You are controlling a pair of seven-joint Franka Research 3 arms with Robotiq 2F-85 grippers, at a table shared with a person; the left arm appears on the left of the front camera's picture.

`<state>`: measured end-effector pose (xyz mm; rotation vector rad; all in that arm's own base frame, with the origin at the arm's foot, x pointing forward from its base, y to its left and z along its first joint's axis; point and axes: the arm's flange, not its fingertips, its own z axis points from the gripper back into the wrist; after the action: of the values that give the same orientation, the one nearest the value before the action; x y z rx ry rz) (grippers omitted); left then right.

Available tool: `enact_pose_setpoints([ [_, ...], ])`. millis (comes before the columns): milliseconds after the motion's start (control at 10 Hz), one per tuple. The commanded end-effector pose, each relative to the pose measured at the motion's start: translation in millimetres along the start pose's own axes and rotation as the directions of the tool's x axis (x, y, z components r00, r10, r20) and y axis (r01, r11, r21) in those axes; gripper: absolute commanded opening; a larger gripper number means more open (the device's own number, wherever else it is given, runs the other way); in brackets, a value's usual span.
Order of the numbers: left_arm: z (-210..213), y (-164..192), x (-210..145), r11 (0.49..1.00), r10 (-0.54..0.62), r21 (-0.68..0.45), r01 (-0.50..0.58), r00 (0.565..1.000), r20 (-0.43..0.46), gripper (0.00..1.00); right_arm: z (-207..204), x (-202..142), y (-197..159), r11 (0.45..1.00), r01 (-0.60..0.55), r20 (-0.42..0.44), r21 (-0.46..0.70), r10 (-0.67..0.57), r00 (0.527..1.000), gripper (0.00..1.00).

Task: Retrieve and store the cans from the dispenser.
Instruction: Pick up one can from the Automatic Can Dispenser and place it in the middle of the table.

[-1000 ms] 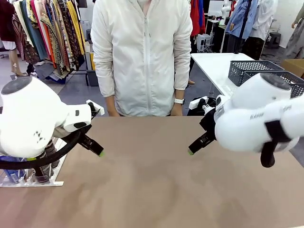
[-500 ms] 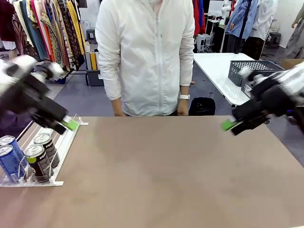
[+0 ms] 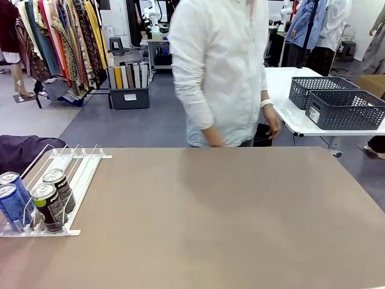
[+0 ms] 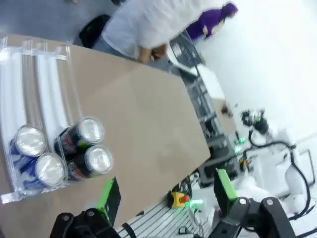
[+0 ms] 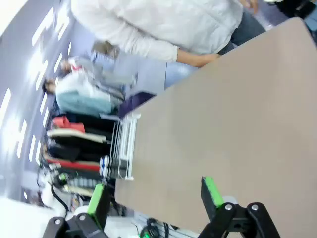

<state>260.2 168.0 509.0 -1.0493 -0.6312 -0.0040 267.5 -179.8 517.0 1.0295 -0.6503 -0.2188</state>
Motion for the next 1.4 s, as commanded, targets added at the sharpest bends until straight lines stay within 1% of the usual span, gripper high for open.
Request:
enact_pose_setpoints([
  [0, 11.5, 41.9, -15.8, 0.993, 0.094, -0.071, -0.089, 0.993, 0.077, 1.00, -0.1, -20.5, -40.7, 0.992, 0.077, 0.091, 0.101, -0.086, 0.992, 1.00],
  [100, 20.6, 60.9, -24.6, 0.987, 0.148, -0.073, -0.141, 0.983, 0.106, 1.00, 7.7, -25.4, -56.0, 0.988, 0.117, 0.137, 0.105, -0.131, 0.982, 1.00],
  [200, 20.3, 70.6, -24.5, 0.983, 0.186, -0.036, -0.183, 0.971, 0.153, 1.00, 1.7, -28.0, -60.8, 0.992, 0.113, 0.164, 0.060, -0.121, 0.979, 1.00],
  [300, 32.7, 51.1, -18.5, 0.992, 0.128, -0.032, -0.125, 0.988, 0.091, 1.00, 27.7, -0.8, -44.7, 0.991, 0.123, 0.109, 0.052, -0.128, 0.986, 1.00],
  [1000, 32.7, 51.1, -18.5, 0.992, 0.128, -0.032, -0.125, 0.988, 0.091, 1.00, 27.7, -0.8, -44.7, 0.991, 0.123, 0.109, 0.052, -0.128, 0.986, 1.00],
  [1100, 31.8, 49.6, -18.8, 0.989, 0.149, -0.014, -0.148, 0.986, 0.079, 1.00, 27.7, -0.8, -44.7, 0.991, 0.123, 0.109, 0.052, -0.128, 0.986, 1.00],
  [1200, 31.1, 34.5, -13.9, 0.993, 0.103, 0.058, -0.103, 0.995, 0.008, 1.00, 27.7, -0.8, -44.7, 0.991, 0.123, 0.109, 0.052, -0.128, 0.986, 1.00],
  [1300, 31.5, 20.0, -5.1, 0.982, 0.113, 0.161, -0.099, 0.990, -0.080, 1.00, 27.7, -0.8, -44.7, 0.991, 0.123, 0.109, 0.052, -0.128, 0.986, 1.00],
])
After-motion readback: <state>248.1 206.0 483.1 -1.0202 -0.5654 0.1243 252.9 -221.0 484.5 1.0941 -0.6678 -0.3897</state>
